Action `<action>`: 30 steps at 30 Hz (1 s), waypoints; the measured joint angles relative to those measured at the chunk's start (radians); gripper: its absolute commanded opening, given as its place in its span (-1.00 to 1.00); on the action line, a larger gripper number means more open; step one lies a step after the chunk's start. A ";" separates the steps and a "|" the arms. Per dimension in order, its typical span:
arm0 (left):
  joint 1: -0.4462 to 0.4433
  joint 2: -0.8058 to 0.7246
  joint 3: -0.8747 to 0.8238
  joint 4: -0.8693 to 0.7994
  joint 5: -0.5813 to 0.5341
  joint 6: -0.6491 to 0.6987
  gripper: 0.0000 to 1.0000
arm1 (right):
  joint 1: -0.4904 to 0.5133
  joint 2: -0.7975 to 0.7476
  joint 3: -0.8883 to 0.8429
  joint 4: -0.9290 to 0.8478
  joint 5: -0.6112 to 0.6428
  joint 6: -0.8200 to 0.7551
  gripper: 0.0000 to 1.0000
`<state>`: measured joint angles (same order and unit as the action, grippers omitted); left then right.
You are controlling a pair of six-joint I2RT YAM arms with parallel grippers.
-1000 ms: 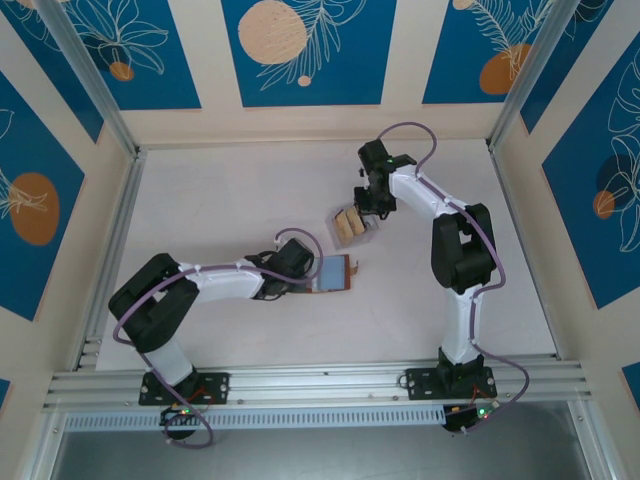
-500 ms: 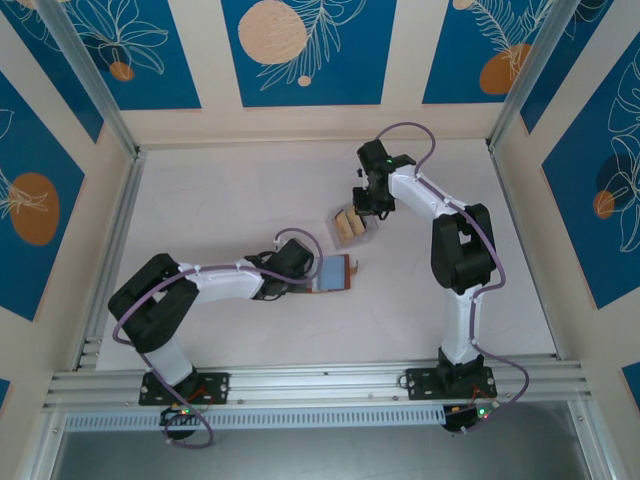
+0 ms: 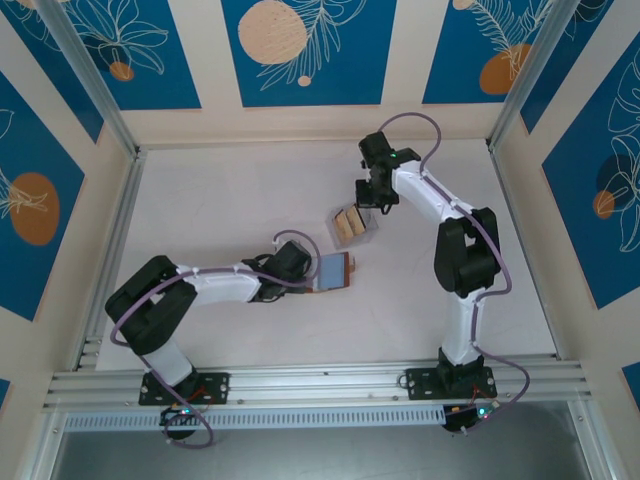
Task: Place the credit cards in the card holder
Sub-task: Pick up the credit card from the storage box, then insert the credit card into the card slot.
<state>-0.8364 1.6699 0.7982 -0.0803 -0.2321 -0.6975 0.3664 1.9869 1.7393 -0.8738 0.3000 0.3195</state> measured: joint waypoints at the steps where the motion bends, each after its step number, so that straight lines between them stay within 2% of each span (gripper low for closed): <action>1: 0.000 0.000 -0.002 0.007 0.003 0.000 -0.71 | 0.002 -0.013 0.000 -0.003 0.014 0.002 -1.00; 6: 0.000 0.002 -0.006 0.035 0.022 0.000 -0.72 | 0.037 -0.102 -0.017 0.003 0.056 0.010 -1.00; 10: -0.001 0.003 -0.008 0.044 0.026 0.000 -0.73 | 0.101 -0.245 -0.122 0.041 0.055 0.029 -1.00; 18: -0.003 0.005 -0.008 0.047 0.026 0.001 -0.73 | 0.197 -0.447 -0.331 0.129 -0.019 0.103 -1.00; 25: -0.010 0.009 -0.005 0.048 0.019 0.000 -0.73 | 0.277 -0.495 -0.571 0.364 -0.156 0.267 -1.00; 30: -0.017 0.016 0.002 0.048 0.016 0.000 -0.73 | 0.317 -0.495 -0.737 0.534 -0.169 0.372 -1.00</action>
<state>-0.8536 1.6855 0.7998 -0.0319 -0.2161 -0.6971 0.6838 1.4918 1.0019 -0.3401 0.1307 0.6914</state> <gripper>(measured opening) 0.137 0.064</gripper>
